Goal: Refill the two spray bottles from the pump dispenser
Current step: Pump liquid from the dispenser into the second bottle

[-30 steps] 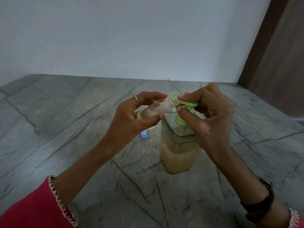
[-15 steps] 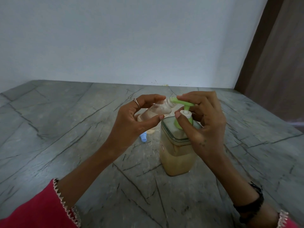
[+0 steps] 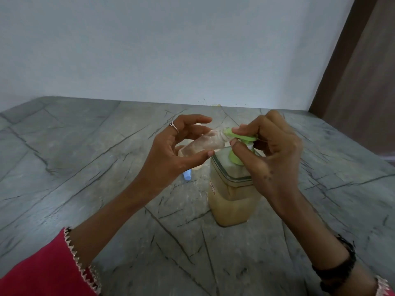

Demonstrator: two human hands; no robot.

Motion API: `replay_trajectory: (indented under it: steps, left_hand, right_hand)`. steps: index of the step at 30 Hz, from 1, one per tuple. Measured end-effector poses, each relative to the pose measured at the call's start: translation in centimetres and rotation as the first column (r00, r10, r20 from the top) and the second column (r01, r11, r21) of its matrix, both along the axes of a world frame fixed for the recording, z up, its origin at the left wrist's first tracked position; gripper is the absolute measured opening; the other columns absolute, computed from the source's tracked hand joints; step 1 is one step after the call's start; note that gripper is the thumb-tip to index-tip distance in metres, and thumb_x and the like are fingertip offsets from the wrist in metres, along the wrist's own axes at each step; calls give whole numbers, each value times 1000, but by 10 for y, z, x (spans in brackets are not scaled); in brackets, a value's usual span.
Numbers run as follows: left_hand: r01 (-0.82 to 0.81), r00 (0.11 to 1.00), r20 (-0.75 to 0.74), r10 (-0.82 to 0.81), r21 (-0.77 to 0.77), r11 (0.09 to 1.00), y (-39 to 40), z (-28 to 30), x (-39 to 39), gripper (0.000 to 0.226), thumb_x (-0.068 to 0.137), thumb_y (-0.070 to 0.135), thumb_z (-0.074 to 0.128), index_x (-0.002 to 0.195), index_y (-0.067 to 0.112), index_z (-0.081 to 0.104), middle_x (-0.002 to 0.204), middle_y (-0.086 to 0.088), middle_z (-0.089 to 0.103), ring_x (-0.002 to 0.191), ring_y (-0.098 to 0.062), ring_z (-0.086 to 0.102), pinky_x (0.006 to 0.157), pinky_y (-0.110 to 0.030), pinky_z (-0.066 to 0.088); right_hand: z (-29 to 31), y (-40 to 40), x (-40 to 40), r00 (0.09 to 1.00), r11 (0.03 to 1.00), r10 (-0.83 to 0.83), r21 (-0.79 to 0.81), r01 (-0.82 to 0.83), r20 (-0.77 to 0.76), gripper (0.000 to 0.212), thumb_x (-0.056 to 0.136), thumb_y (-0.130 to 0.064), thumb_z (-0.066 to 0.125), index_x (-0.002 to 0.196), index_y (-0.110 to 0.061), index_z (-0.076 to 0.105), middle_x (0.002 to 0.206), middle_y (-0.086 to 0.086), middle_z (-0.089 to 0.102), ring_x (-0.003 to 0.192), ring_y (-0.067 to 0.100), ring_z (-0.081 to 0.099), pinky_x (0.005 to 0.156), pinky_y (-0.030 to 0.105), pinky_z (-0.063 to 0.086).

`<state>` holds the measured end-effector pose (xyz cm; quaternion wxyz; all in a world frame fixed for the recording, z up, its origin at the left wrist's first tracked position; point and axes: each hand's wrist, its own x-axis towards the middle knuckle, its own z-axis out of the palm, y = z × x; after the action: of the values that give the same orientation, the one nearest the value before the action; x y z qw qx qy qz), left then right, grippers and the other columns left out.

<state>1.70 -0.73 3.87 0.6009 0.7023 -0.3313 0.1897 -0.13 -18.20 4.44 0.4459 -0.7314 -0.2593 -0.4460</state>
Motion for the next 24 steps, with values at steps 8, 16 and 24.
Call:
replay_trajectory:
  steps: [8,16,24]
  left_hand:
    - [-23,999,-28,22,-21,1000,-1,3,-2,50,64,28,74,109,34,54,95,15,68,95,-6,63,81,-33,55]
    - [-28,999,-31,27,-27,999,-1,4,-2,49,62,31,75,107,36,55,95,16,68,96,-7,64,82,-34,55]
    - [1,1000,-18,-1,-12,1000,-1,3,-3,45,66,24,74,107,29,56,99,13,67,97,-8,63,78,-29,56]
  right_hand:
    - [-5,2,-3,1000,1000,4,-6,-3,27,30,76,0,66,98,-18,56,93,2,49,85,13,57,64,23,52]
    - [-6,2,-4,999,1000,6,7,-7,34,33,75,2,66,100,-18,57,95,5,50,84,10,58,63,25,53]
    - [2,1,-2,1000,1000,-2,8,1,15,14,73,-1,69,82,-11,64,79,-3,49,71,14,60,53,31,50]
